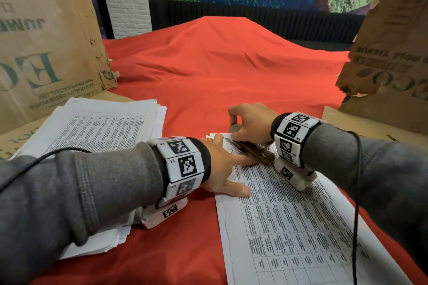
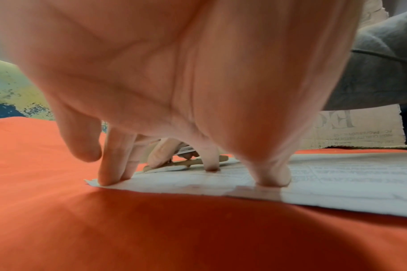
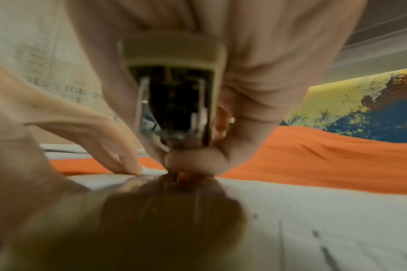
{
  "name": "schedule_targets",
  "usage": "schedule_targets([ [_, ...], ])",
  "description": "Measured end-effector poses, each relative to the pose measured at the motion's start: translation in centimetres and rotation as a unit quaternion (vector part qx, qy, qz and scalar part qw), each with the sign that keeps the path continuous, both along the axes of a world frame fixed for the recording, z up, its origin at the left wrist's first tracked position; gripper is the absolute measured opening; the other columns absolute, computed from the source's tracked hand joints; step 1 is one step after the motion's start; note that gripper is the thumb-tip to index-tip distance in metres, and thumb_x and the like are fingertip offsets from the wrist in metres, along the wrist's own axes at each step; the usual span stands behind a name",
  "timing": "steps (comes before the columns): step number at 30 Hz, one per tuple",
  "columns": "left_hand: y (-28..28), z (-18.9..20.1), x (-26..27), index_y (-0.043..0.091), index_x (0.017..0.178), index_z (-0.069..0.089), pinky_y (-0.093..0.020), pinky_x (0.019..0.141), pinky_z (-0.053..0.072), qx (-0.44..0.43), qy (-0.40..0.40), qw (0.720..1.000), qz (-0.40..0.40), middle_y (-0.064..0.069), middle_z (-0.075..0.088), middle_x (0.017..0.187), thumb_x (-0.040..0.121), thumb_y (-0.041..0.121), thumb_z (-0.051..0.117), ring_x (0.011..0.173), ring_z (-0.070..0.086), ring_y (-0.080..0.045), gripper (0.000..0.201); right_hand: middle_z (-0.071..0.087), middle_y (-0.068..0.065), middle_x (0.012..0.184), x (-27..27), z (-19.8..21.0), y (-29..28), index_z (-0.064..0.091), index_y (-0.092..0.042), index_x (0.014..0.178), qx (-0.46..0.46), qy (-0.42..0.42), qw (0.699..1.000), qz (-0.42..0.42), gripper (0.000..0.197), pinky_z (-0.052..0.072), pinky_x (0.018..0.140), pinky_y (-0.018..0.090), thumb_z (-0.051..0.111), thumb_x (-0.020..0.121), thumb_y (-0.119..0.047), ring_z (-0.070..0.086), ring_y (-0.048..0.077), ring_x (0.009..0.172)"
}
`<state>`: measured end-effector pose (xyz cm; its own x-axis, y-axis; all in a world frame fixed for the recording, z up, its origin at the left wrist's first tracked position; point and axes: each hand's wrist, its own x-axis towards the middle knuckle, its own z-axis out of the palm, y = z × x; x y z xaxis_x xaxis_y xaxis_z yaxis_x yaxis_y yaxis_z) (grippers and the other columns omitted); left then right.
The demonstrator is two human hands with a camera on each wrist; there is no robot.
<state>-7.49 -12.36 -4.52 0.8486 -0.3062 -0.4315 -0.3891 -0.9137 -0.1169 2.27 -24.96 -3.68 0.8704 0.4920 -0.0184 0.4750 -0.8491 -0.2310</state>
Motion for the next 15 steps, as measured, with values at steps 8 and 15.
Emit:
schedule_targets([
  [8,0.0,0.0,0.2,0.064,0.155,-0.004,-0.051,0.107,0.040,0.005,0.001,1.000,-0.008,-0.026,0.027,0.150,0.089,0.085,0.033,0.136,0.040,-0.042,0.078,0.059,0.000,0.072,1.8,-0.2,1.8,0.061,-0.019,0.099,0.005,0.010,1.000,0.001,0.009,0.042,0.047,0.023,0.065,0.091,-0.022,0.060,0.019,0.065],
  [15,0.2,0.0,0.0,0.066,0.154,-0.003,-0.048,0.102,0.043,-0.004,0.003,1.000,-0.015,-0.027,0.030,0.146,0.087,0.086,0.036,0.130,0.044,-0.042,0.080,0.059,0.001,0.079,2.8,0.0,3.3,0.061,-0.014,0.101,0.020,-0.007,1.000,-0.016,0.013,0.038,0.047,0.024,0.065,0.092,-0.023,0.057,0.021,0.068],
])
